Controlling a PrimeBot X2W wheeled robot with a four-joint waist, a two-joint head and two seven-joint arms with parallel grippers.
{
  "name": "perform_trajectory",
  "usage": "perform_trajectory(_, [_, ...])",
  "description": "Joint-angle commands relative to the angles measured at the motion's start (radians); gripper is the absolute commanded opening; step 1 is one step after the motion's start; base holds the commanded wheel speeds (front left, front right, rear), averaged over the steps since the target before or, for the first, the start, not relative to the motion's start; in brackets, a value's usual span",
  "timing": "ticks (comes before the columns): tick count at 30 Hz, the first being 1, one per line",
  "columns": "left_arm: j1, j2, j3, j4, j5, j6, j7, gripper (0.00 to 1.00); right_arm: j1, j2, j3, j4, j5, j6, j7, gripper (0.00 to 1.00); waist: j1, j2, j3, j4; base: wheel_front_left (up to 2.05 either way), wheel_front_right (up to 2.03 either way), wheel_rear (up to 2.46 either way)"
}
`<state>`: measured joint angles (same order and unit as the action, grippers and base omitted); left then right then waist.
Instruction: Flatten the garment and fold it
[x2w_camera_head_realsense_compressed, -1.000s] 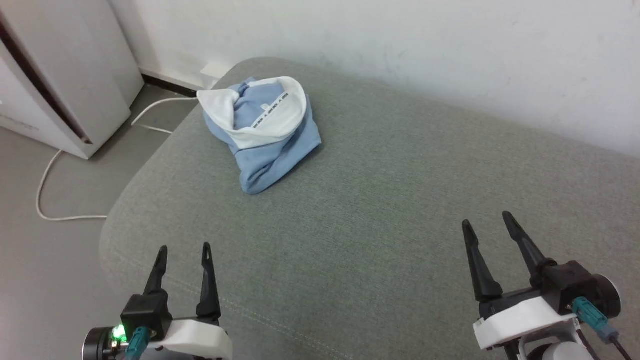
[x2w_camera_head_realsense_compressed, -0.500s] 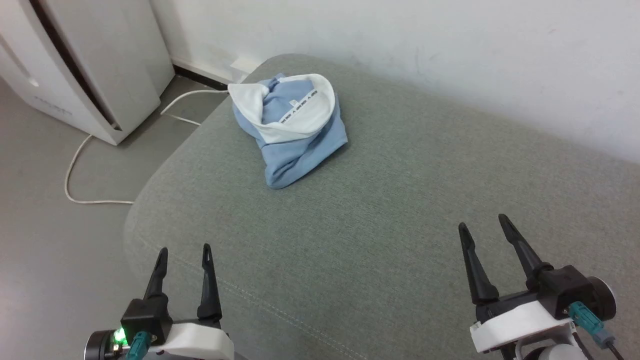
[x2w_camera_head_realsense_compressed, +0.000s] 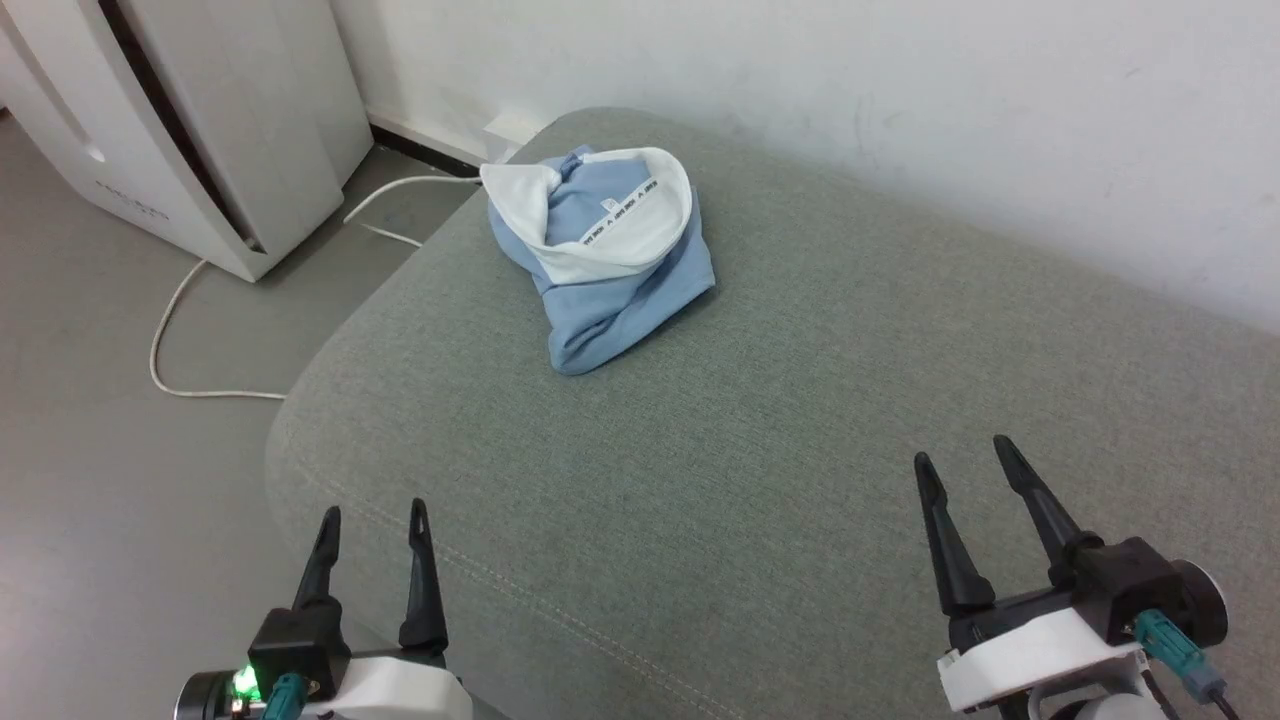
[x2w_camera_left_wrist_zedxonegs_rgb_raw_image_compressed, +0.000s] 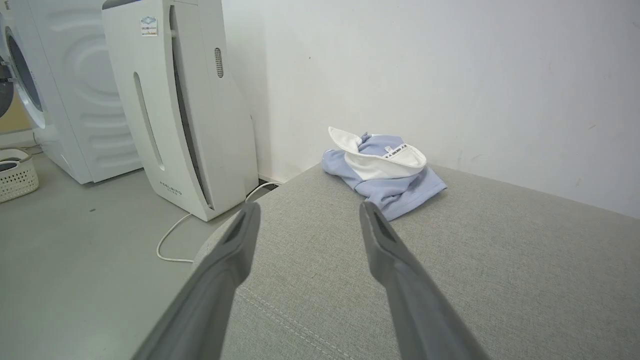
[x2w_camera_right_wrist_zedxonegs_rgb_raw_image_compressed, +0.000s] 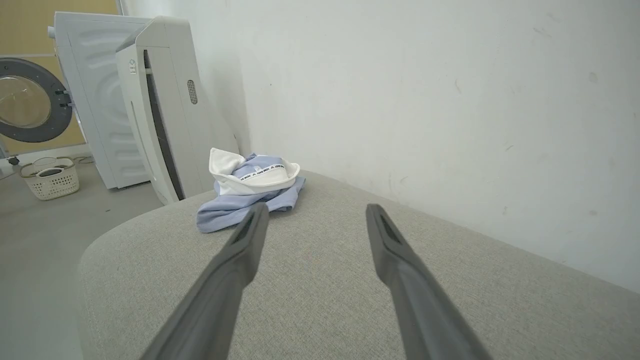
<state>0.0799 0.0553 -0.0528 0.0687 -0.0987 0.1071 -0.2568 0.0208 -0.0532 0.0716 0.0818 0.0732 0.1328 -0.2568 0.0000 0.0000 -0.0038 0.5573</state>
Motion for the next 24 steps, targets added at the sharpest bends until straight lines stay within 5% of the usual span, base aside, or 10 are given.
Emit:
perform_trajectory(1, [0.005, -0.005, 0.001, 0.002, -0.002, 0.0, -0.005, 1.0, 0.008, 0.003, 0.002, 0.003, 0.007, -0.002, -0.005, 1.0, 0.0, 0.0, 0.0, -0.001, 0.0, 0.0, 0.0])
perform_trajectory(8, [-0.016, -0.005, 0.001, 0.02, -0.005, -0.033, -0.005, 1.0, 0.005, 0.003, 0.003, -0.002, -0.006, -0.002, -0.005, 1.0, 0.0, 0.0, 0.026, -0.017, 0.0, 0.0, 0.0])
perform_trajectory(14, [-0.124, 0.029, -0.01, 0.1, -0.024, -0.109, 0.002, 1.0, -0.016, 0.003, 0.007, -0.019, -0.056, -0.002, -0.005, 1.0, 0.0, 0.0, 0.112, -0.064, 0.0, 0.0, 0.0])
perform_trajectory(24, [-0.487, 0.156, -0.004, 0.202, -0.101, -0.212, 0.216, 1.0, -0.101, 0.003, 0.026, -0.092, -0.145, -0.002, -0.005, 1.0, 0.0, 0.0, 0.344, -0.163, 0.0, 0.0, 0.0])
